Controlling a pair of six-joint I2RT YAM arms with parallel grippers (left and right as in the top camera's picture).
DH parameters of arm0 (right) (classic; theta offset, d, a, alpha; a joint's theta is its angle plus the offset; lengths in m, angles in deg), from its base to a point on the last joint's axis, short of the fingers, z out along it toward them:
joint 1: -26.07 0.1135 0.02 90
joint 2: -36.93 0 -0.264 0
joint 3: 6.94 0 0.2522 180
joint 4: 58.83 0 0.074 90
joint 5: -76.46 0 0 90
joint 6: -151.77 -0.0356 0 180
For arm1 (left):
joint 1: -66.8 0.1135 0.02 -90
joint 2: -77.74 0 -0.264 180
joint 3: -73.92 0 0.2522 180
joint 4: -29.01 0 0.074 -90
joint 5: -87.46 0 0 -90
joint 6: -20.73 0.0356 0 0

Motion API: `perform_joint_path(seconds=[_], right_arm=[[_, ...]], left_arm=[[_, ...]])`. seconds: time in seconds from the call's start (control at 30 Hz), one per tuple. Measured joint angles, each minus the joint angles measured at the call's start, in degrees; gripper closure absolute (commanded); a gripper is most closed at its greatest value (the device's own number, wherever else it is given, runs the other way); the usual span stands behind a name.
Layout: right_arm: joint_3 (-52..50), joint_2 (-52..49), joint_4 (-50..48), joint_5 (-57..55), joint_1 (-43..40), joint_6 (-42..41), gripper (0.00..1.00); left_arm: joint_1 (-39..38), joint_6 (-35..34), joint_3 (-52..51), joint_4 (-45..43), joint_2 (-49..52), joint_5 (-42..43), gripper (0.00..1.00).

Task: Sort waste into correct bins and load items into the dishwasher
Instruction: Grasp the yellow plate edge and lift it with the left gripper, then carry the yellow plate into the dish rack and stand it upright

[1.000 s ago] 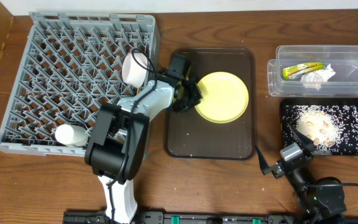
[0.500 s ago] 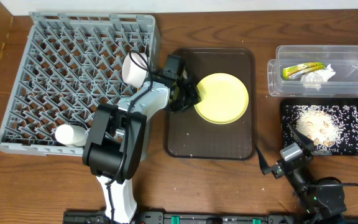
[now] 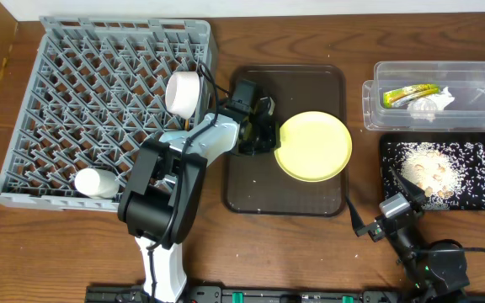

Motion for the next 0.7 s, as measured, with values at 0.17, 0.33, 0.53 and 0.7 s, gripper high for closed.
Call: perform_joint_path(seconds=[0.17,0.33,0.53,0.7], right_arm=[[0.0,0.0,0.0,-0.02,0.0,0.0,0.01],[0.0,0.0,0.0,0.0,0.0,0.0,0.01],[0.0,0.0,0.0,-0.02,0.0,0.0,0.01],[0.0,0.0,0.0,0.0,0.0,0.0,0.01]], left_arm=[[3.45,1.22,-0.28,2.84,-0.48,4.15,0.93],[8.92,2.27,-1.16,4.39,-8.44,4.26,0.92],[15.65,2.47,-0.98,3.17,-26.95,5.46,0.92],[22.58,2.45,-0.92,3.67,-33.05,6.82,0.92]])
